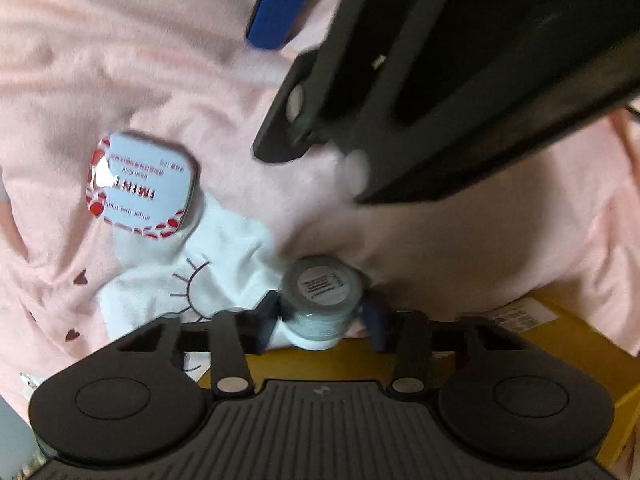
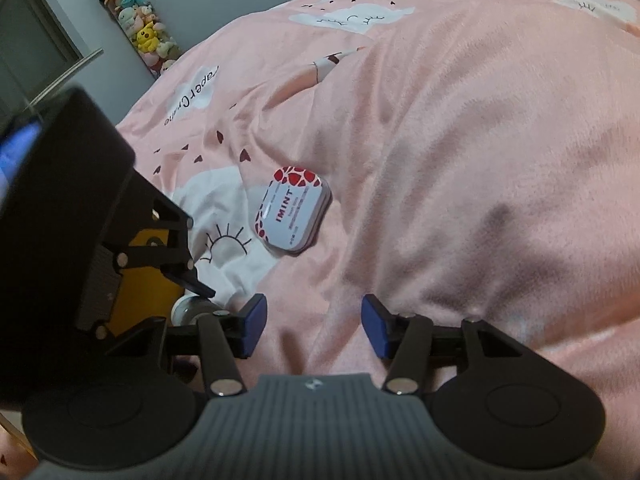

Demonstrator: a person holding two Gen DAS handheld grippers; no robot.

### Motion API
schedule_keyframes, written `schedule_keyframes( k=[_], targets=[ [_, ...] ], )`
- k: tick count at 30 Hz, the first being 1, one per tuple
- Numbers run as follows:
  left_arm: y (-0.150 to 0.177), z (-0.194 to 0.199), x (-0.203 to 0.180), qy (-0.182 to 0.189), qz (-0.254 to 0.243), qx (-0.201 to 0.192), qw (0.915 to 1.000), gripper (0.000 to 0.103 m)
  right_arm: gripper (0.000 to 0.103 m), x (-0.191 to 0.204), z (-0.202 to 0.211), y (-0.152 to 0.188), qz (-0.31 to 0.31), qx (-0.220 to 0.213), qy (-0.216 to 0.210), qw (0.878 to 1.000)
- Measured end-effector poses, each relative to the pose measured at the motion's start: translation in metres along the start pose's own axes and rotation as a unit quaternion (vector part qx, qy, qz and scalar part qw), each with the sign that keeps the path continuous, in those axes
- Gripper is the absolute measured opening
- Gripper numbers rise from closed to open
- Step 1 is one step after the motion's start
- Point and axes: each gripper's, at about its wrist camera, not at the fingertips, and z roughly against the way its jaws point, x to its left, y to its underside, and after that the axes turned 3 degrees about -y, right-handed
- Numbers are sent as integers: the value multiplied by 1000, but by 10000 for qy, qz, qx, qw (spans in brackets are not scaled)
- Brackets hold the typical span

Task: Organize rigid objects
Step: 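Grasp the small grey jar with the left gripper while the right tool approaches the tin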

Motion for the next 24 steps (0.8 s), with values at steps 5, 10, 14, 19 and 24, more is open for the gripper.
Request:
schedule_keyframes(
  k=[5,10,14,19,24],
  targets=[
    [13,7,13,87,510,-356,9980,47,52,3,1,1,148,-83,-77,9998],
    [42,24,40,269,1652,-994,9809,47,48,6,1,-4,215,-281,-218,9991],
    [67,40,64,255,2603,-1547,9527,47,40,3,-4,-17,30,-426,-385,9983],
    [87,47,89,116,3200,-1779,9305,47,37,0,-24,-39,-222,-268,-388,9986],
    [91,47,95,48,3432,-1908,9197,47,35,-12,-45,-52,-632,-110,-402,9971]
  ],
)
